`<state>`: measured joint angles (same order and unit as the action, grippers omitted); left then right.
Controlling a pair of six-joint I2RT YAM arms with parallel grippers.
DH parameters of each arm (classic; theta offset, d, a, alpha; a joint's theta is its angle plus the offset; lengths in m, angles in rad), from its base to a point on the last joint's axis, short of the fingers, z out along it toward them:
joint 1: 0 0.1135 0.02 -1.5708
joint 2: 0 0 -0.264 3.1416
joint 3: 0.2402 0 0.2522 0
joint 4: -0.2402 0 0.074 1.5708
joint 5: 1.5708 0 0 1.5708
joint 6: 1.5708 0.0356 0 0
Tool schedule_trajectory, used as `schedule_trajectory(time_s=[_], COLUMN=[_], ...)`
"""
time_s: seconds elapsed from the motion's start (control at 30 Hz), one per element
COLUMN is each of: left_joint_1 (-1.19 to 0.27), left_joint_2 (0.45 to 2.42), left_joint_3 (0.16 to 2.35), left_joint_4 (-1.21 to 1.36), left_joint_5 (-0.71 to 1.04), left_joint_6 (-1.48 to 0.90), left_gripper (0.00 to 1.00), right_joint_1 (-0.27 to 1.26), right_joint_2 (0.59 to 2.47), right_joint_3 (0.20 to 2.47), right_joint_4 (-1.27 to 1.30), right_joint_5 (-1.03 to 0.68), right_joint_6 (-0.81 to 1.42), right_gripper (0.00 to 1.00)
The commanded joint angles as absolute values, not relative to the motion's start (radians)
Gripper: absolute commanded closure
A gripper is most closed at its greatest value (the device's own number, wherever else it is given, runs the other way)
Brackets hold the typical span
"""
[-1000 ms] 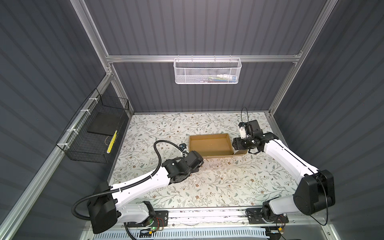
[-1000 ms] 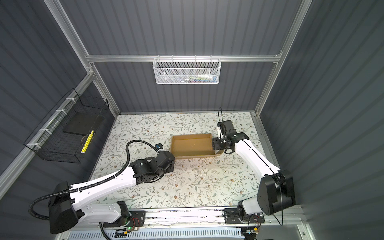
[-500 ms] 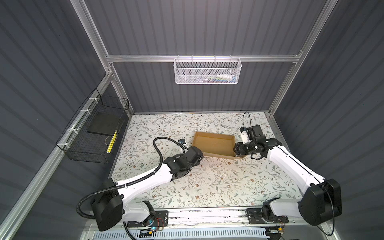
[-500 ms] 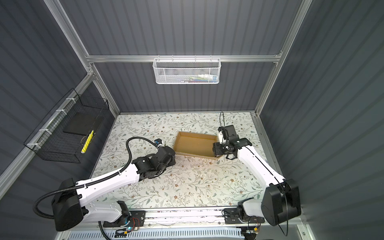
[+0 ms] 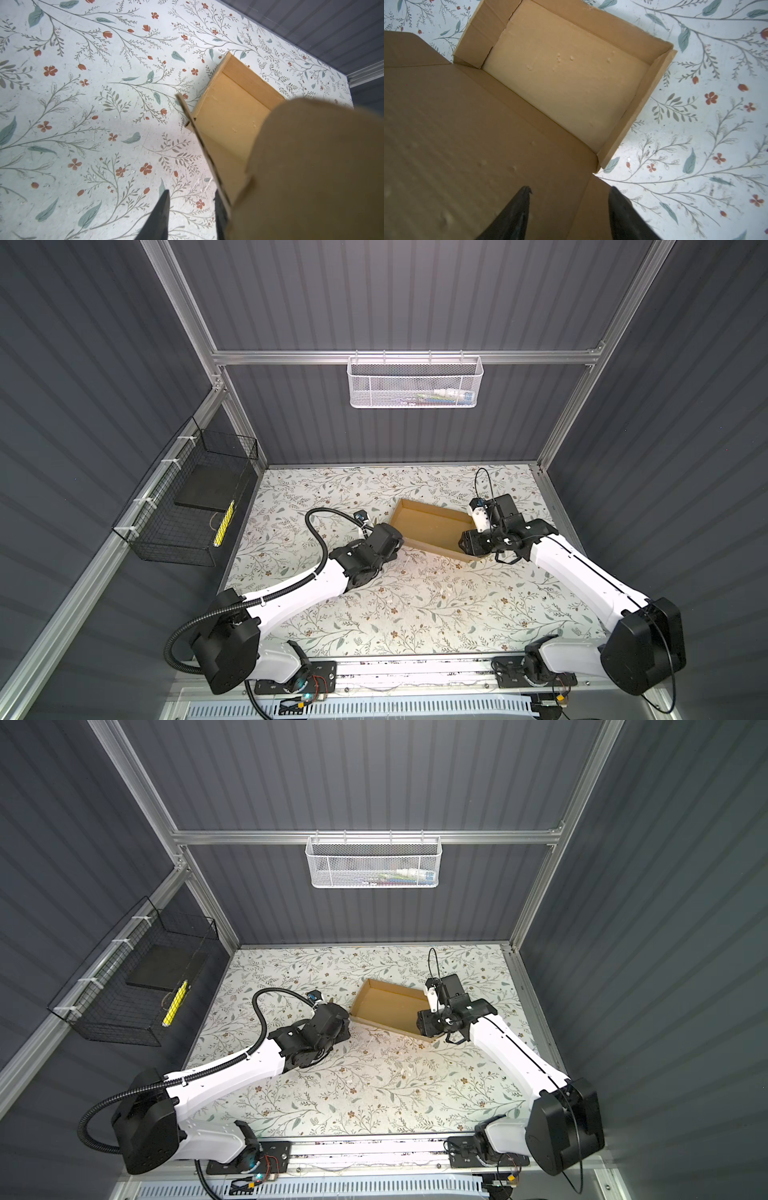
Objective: Fold the paper box
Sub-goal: 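Lift the lid flap with the left gripper while the right steadies the box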
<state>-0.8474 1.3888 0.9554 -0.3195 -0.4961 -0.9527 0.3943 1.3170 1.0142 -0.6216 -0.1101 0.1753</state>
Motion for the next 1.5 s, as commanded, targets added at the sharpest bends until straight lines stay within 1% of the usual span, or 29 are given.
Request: schedule_trajectory(time_s=[0.0,0.8,1.03,1.47], left_joint_1=[-0.832,-0.758,-0.736,-0.679], left_joint_2=[1.417,1.525,1.567,1.675], left_joint_3=[0.998,1.098,1.142,1.254], left_joint_4=[-0.293,-0.222,-0.201,-0.178], left_joint_5=[-0.484,-0.445,-0.430,-0.352], left_joint_6=[-0.913,-0.831,-0.801,-0.744], left_gripper=[0.63,0.63,0.63,0.63], right_joint_1=[0.418,0.538,0.573,0.623], right_joint_2=[1.310,1.310,1.312,1.333], right_joint_3=[1.011,1.055,1.055,1.048], right_joint_4=[-0.638,-0.663,-0.623,-0.557], right_joint_5=[-0.121,-0.130,-0.166,-0.171], right_joint_6=[0.192,0.213,0.216,0.247], right_gripper=[0.39,0.40,0.41,0.41])
